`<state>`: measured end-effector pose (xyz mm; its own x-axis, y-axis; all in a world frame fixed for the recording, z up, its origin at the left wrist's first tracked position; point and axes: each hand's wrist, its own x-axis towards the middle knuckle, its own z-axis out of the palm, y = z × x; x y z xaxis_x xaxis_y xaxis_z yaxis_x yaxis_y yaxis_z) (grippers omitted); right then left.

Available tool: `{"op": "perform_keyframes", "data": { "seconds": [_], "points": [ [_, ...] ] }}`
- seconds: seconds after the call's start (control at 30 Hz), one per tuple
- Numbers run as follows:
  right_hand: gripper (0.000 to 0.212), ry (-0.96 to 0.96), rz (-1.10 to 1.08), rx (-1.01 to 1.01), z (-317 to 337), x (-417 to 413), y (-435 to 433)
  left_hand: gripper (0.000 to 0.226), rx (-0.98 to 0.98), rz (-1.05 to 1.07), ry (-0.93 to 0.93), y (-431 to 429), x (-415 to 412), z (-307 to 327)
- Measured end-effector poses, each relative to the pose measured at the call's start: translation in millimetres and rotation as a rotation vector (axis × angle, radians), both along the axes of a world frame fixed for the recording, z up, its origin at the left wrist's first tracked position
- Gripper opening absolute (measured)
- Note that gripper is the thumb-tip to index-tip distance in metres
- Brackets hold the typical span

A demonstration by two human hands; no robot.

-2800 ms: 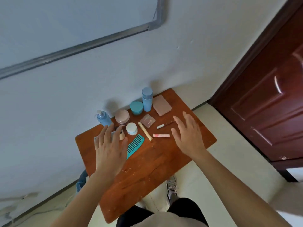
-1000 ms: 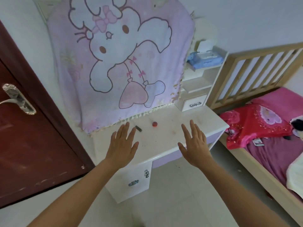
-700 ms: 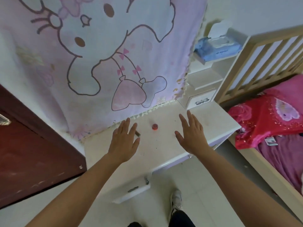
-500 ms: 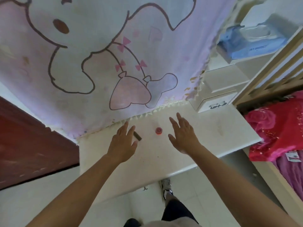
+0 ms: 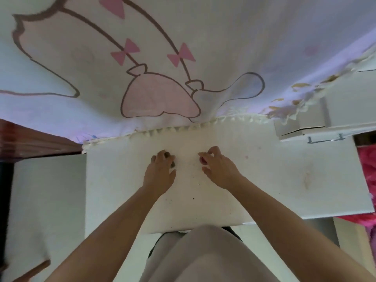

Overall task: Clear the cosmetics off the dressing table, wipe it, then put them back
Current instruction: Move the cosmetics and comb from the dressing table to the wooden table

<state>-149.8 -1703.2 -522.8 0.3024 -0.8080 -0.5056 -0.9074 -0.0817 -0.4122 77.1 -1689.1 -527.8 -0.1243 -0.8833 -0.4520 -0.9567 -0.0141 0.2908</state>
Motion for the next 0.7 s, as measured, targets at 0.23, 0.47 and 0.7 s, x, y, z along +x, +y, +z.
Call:
{"op": "perform_keyframes", "data": {
  "seconds": [0.23, 0.47, 0.7],
  "points": [
    [0.032, 0.017, 0.019, -0.095, 4, -7, -19, 0.035, -0.174, 0.123, 0.081, -3, 1, 9],
    [0.03, -0.057, 0.074, -0.274, 48, 52, -45, 0.032, -0.469, 0.363, 0.121, 12, 49, 62],
    [0.028, -0.197, 0.191, -0.54, 113, 182, -21, 0.032, -0.721, 0.529, -0.006, 91, 172, 122]
  ]
}}
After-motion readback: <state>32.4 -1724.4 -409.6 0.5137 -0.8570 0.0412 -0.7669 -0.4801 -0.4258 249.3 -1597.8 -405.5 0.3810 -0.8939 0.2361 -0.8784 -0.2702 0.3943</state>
